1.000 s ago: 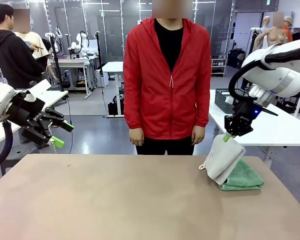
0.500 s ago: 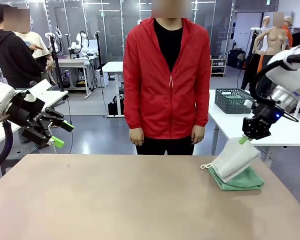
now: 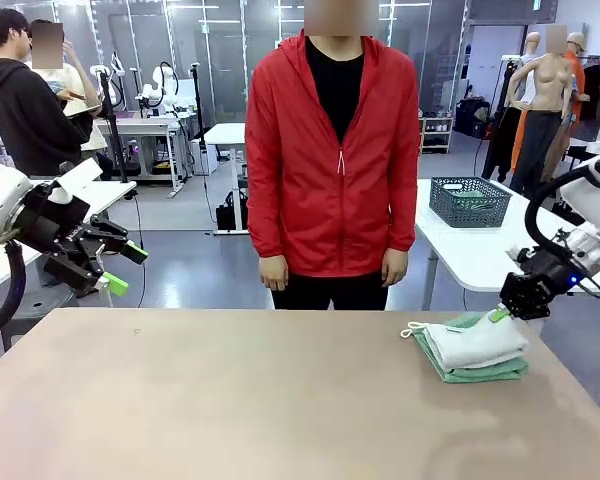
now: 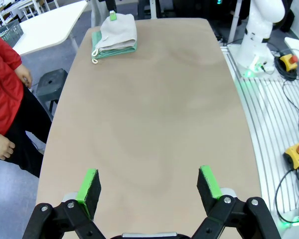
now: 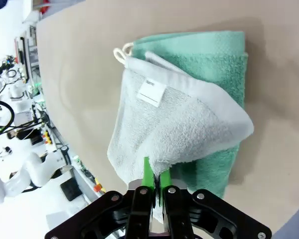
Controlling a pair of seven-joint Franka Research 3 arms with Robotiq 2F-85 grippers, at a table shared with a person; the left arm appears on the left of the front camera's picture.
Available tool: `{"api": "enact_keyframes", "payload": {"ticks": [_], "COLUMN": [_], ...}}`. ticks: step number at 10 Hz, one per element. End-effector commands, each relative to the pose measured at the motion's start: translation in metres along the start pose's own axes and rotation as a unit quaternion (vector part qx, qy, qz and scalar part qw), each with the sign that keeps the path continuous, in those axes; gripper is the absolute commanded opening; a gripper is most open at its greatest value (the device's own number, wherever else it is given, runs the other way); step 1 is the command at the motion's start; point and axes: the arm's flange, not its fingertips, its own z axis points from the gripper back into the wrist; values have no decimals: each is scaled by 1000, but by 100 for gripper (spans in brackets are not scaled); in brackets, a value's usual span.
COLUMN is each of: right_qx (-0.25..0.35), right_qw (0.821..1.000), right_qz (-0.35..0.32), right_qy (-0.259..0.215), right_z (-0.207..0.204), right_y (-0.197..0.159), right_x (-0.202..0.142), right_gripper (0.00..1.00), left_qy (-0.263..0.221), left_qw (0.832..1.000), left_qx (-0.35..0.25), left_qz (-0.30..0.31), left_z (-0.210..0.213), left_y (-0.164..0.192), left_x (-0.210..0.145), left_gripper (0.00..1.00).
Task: Fold the towels and place them in the basket.
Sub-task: Stack the folded Towel with hook on the right side of the table.
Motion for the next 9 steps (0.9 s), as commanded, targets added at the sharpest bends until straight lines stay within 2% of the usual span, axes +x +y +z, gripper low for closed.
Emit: {"api": "enact_keyframes", "payload": {"ticks": [1, 2, 3, 4, 5, 6, 7, 8, 9], "right_qx": [18, 13, -7, -31, -72, -118, -171, -217, -256], "right_qw": [999, 998, 997, 994, 991, 987, 979, 970, 961], "right_qz": [-31, -54, -80, -99, -110, -110, -106, -107, -104], "right_qy": [8, 11, 17, 27, 31, 30, 27, 21, 3], "right_z": [6, 7, 8, 8, 9, 11, 11, 12, 15], "right_y": [-4, -5, -5, -1, 6, 14, 21, 28, 43], "right_x": [10, 9, 9, 9, 8, 8, 10, 11, 10], "right_gripper": [5, 24, 25, 44, 45, 64, 64, 84, 84], "left_qy": [-8, -8, -8, -8, -8, -8, -8, -8, -8], "left_qw": [1000, 1000, 1000, 1000, 1000, 1000, 1000, 1000, 1000], "left_qx": [-3, -3, -3, -3, -3, -3, -3, -3, -3], "left_qz": [-4, -4, -4, -4, -4, -4, -4, -4, -4], "left_z": [1, 1, 1, 1, 1, 1, 1, 1, 1], "left_y": [-1, -1, -1, -1, -1, -1, -1, -1, -1], "left_x": [1, 1, 1, 1, 1, 1, 1, 1, 1], "left_gripper": [98, 98, 98, 98, 98, 98, 98, 98, 98]}}
